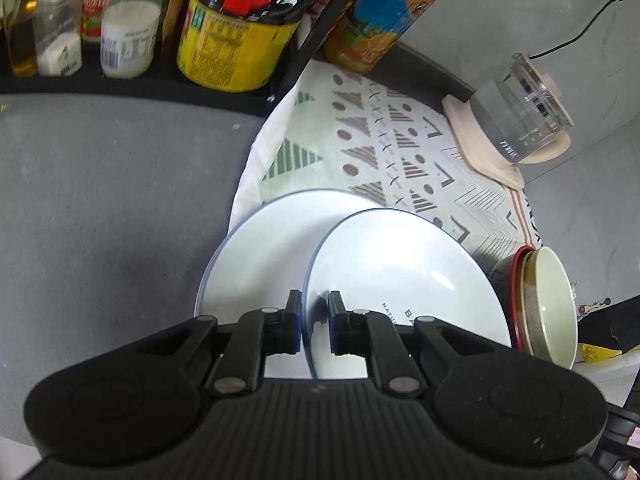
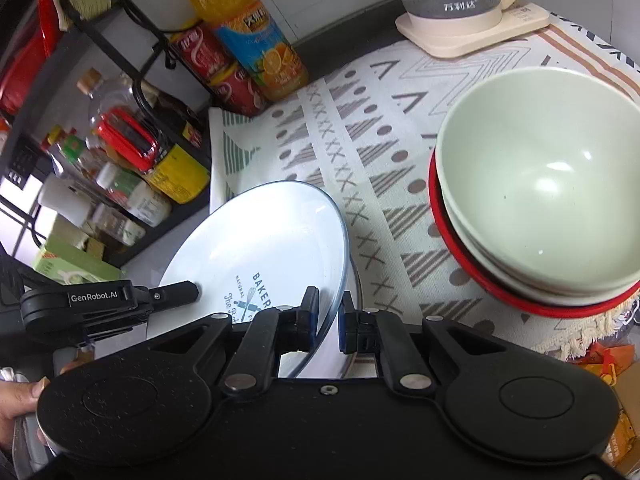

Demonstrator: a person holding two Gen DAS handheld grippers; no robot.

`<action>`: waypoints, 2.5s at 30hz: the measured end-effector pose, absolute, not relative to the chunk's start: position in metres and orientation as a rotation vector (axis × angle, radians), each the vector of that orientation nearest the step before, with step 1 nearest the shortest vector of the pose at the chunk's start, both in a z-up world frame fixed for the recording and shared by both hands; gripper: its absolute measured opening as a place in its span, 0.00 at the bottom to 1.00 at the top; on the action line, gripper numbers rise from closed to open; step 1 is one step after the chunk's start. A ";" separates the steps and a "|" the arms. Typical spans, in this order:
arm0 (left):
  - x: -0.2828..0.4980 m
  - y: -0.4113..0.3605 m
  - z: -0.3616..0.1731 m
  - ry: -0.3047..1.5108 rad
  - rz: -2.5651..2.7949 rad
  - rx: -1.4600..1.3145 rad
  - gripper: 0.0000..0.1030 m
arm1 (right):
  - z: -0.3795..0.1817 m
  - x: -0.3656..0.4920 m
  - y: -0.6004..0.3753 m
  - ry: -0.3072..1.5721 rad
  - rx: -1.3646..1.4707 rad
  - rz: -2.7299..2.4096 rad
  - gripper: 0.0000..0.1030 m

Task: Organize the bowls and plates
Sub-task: 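Lift the 'Bakery' plate with both grippers and carry it over the plate stack, then lower the 'Bakery' plate onto the plate stack and open both grippers, then move both grippers to the rim of the red bowl holding green bowls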

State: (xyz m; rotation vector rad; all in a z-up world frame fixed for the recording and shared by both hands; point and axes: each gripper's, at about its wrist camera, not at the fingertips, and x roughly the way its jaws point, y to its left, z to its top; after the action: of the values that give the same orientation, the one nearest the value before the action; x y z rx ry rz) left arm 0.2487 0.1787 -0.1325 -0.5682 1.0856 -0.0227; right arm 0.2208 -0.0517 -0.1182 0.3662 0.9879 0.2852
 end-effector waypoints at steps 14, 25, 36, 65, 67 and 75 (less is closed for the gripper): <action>0.249 0.176 -0.158 1.122 0.011 -0.563 0.14 | -0.131 0.223 -0.041 1.024 0.277 0.263 0.10; 0.253 0.172 -0.157 1.156 0.068 -0.506 0.17 | -0.134 0.228 -0.034 1.012 0.219 0.242 0.09; 0.237 0.179 -0.119 1.089 0.110 -0.434 0.56 | -0.127 0.225 -0.023 0.981 0.147 0.211 0.08; 0.212 0.197 -0.145 1.079 0.150 -0.473 0.35 | -0.142 0.226 -0.003 1.008 0.081 0.146 0.23; 0.212 0.195 -0.144 1.078 0.149 -0.465 0.32 | -0.142 0.225 -0.004 1.009 0.087 0.149 0.24; 0.211 0.192 -0.131 1.091 0.182 -0.393 0.41 | -0.136 0.222 -0.007 1.005 0.114 0.160 0.28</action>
State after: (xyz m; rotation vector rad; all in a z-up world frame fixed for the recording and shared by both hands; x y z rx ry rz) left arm 0.2114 0.1917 -0.1310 -0.3929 1.0909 0.1822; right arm 0.2217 -0.0067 -0.1356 0.1139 1.0046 0.1600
